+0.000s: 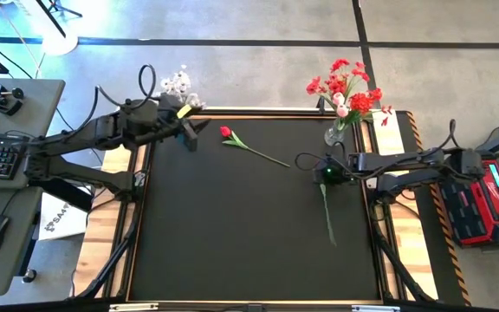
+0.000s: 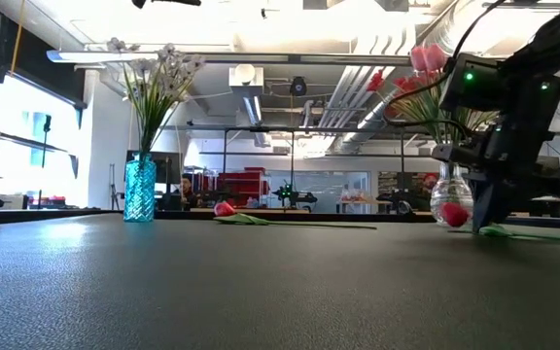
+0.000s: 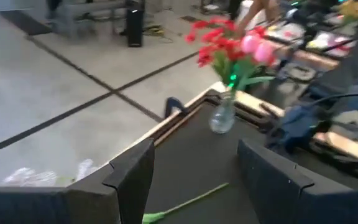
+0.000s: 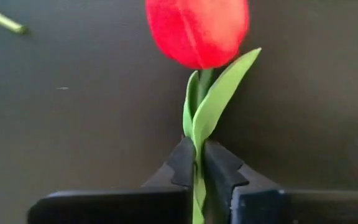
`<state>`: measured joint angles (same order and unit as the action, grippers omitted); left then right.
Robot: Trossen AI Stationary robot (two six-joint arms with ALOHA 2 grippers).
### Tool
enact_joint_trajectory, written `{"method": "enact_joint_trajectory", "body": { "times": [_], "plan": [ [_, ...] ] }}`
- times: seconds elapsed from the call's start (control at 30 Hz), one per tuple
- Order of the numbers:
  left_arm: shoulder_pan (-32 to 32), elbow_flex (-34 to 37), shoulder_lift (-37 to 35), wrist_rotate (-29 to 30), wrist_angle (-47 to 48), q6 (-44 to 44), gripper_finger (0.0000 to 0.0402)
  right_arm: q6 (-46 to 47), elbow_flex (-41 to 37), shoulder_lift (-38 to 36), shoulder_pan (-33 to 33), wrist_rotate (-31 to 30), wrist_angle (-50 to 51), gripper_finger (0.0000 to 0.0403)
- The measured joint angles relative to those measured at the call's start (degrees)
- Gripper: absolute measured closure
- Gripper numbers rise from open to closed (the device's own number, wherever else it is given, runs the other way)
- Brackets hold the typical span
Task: Sort flowers into vase by color
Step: Put the bottom red flower into the blue vase
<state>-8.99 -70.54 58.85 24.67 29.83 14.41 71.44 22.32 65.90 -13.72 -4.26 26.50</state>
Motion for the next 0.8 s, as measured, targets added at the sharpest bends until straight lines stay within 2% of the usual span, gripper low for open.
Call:
{"method": "enact_joint_trajectory", "body": {
  "times": [0.27,0.47,0.8],
  "plan": [
    [0.18,0.00,-1.89,-5.75,-0.19,4.77,0.0184,-0.99,-0.17,-1.34,0.39,3.26,-9.64,0.0398],
    [1.38,0.00,-1.88,-10.45,-0.12,6.63,0.0184,-3.02,-0.10,-3.27,0.37,4.98,-22.08,0.0401],
    [4.54,-0.02,0.52,-10.86,-2.83,8.03,0.0184,-12.80,0.82,-5.49,0.37,8.16,-44.54,0.0402]
  ]
}}
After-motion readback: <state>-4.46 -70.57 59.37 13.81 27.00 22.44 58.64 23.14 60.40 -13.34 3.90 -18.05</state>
